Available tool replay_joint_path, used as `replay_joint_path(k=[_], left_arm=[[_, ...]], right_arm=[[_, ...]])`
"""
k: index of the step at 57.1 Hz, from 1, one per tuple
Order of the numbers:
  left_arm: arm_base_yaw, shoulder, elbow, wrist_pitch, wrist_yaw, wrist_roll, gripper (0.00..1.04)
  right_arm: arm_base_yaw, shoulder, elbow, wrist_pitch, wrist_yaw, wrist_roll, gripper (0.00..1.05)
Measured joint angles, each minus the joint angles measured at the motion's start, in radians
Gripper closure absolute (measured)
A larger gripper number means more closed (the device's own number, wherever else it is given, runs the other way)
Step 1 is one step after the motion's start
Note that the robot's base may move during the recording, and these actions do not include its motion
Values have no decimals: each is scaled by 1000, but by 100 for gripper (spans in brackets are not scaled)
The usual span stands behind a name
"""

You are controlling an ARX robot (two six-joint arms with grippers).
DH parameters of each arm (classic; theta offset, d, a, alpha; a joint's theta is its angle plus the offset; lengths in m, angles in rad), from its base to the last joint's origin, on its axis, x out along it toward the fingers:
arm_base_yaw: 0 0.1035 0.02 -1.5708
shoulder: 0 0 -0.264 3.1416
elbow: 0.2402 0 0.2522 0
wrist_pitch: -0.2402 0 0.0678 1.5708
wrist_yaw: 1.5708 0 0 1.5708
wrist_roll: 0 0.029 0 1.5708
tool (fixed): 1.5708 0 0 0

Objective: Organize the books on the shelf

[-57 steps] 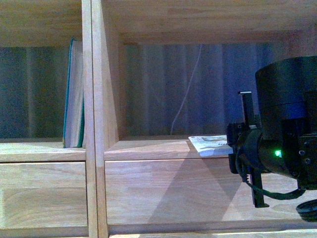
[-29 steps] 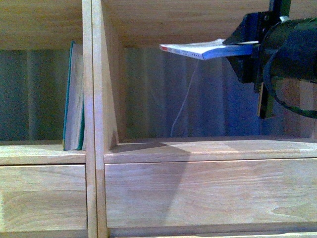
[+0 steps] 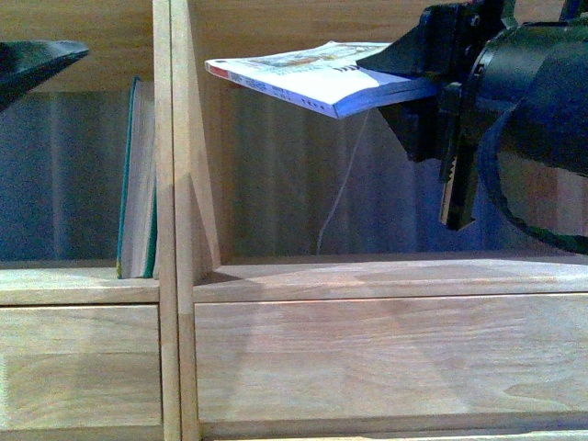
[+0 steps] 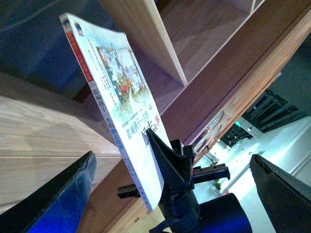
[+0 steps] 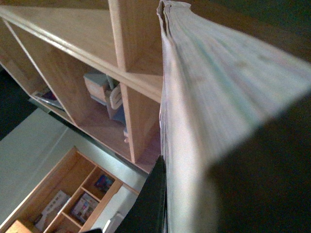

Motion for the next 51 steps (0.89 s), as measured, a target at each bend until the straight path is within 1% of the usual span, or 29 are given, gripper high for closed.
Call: replay_joint_path(k=[7, 15, 24, 29, 34, 45, 51], left_arm=[[-74, 45, 15, -6, -40, 10, 7], [-119, 78, 19, 2, -76, 17, 7], [-126, 92, 20, 63, -91, -2, 7], [-122, 90, 20, 124, -97, -32, 7], [-121, 82, 20, 147, -95, -52, 7], [-129, 68, 20, 164, -74, -76, 32], [-140, 61, 20, 177, -63, -88, 48]], right_arm=[[45, -34, -23, 31, -35, -3, 98], [104, -75, -45, 48, -56, -5, 98], [129, -101, -71, 83, -58, 27, 98], [129, -107, -84, 96, -51, 39, 98], [129, -107, -92, 102, -49, 49, 98], [129, -106, -92, 126, -75, 68, 98], [124, -102, -92, 133, -85, 74, 98]])
